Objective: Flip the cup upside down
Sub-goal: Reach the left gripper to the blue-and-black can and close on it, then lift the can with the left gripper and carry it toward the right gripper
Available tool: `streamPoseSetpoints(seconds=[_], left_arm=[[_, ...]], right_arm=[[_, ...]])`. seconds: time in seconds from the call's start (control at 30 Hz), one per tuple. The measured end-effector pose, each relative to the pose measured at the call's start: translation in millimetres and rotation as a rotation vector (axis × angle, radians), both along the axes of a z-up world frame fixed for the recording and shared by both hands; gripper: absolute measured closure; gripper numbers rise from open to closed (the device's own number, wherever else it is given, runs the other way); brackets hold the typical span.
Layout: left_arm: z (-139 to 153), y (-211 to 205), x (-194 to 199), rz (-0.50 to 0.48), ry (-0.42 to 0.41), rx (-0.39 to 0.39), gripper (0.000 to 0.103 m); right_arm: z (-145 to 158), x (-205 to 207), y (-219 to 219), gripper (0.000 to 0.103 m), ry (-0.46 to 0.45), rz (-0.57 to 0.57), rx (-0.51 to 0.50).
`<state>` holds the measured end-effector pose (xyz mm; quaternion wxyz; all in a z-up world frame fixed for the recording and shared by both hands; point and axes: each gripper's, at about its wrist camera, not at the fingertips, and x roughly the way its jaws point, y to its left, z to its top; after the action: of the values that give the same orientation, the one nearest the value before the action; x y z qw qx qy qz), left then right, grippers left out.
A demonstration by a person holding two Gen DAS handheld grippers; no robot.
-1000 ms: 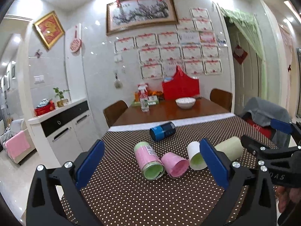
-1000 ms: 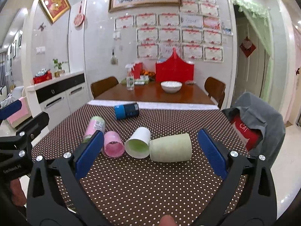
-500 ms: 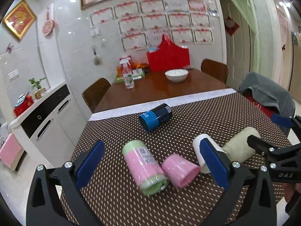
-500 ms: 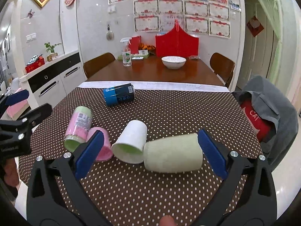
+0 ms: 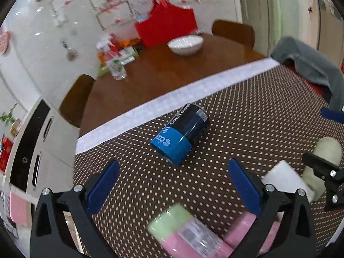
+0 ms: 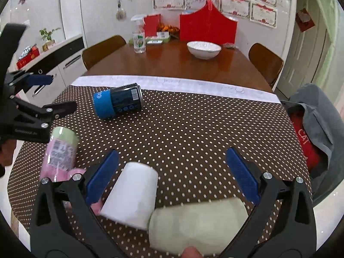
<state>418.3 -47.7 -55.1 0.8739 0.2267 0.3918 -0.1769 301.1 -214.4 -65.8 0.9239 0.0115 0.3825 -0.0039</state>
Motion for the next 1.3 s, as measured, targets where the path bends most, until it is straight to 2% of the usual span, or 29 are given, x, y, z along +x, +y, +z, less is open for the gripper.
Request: streamPoseSetpoints(seconds=[0.37,0.5,0.63,0.73,0.9,1.23,1.3], left_arm=[[-54.0,-30.0,81.1,-0.126,0.180,0.134,0.004],[-72.3,-38.6,107.3,-0.147,0.260,0.141,0.004],[-84.6,-44.7,126.8,-0.141,0.302,0.131,0.004],[-87.4,-47.6,133.0,-0.139,0.300,0.143,0.024],[-84.9,-46.4,128.7,-0.147,0.307,0.119,0.028],[-66.2,-27.7,100.5,-0.085,0.319,-0.003,0.034],[-69.1,-27.8,97.1,-0.086,0.328,0.013,0.034]], right_arm=[[-23.9,63.2,-2.7,0.006,0.115,0.019,0.006],[-22.1,74.4,-3.8,0.006,0.122,0.028,0.016],[-21.8,77.6,-7.1,0.006,0.125,0.033,0.016],[-21.9,77.8,-11.4,0.006,0.128,0.027,0.029],[-17.9,74.5,-13.9,0.006,0.115,0.024,0.038],[-2.7,56.4,-19.2,0.006,0.074,0.004,0.060],[-0.2,51.9,-18.6,0.006,0.069,0.002,0.062]])
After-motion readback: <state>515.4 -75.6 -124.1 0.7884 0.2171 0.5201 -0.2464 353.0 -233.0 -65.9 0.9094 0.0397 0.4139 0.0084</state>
